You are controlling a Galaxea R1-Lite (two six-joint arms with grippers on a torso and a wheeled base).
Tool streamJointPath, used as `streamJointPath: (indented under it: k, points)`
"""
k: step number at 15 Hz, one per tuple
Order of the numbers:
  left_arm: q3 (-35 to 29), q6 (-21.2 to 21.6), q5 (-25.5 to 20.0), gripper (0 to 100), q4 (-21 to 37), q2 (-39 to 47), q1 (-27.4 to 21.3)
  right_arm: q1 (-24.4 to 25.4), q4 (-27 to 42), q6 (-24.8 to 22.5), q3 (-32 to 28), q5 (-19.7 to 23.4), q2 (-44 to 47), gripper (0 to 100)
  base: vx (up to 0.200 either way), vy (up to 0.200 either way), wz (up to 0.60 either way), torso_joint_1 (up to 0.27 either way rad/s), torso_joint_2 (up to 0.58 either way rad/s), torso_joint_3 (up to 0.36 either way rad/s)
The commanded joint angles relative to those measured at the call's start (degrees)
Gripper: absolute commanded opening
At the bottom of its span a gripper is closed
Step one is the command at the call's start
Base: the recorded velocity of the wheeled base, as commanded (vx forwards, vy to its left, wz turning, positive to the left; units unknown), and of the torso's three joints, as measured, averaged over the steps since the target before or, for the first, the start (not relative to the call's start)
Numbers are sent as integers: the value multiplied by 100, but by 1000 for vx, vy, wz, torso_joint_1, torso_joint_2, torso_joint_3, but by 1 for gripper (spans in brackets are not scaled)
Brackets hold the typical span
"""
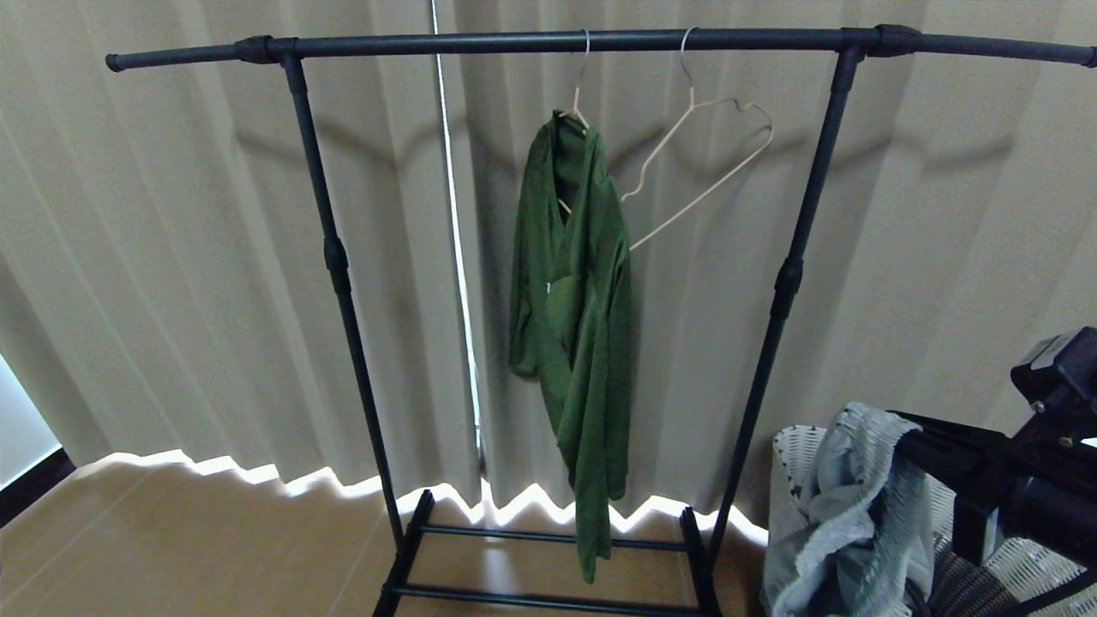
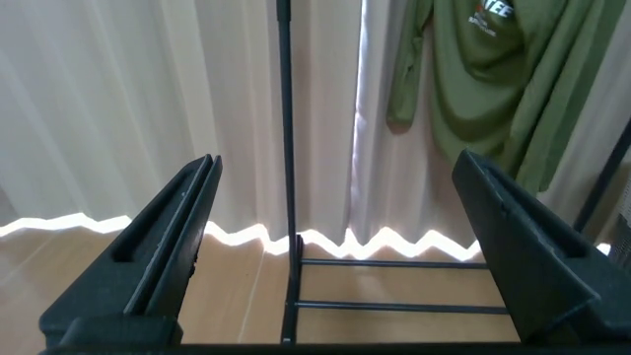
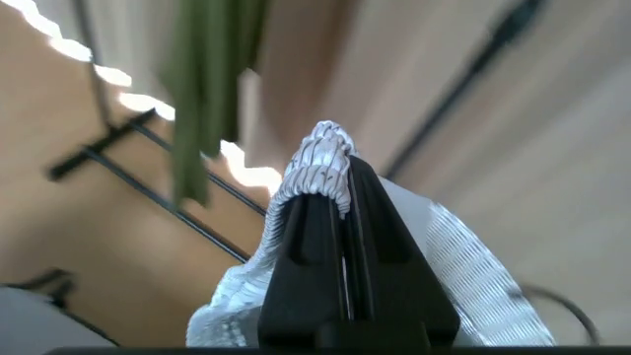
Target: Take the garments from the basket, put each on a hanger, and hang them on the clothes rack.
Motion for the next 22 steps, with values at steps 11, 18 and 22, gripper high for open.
streamJointPath:
  k: [11,18,22]
  points:
    - [-1793,-150,-2643,100,-654,3106,-346,491,-19,33,-1217,1244,795,0,0,0,0,0,0,0]
    - [-2672,-176,-2415,100,-1708,5550,-1885,939,-19,842,-1745,1350,777,0,0,0,0,0,0,0]
    - [-2663,-369,-1237,100,-2649,6947,-3607,1062,-19,859,-1929,1596,777,0,0,0,0,0,0,0]
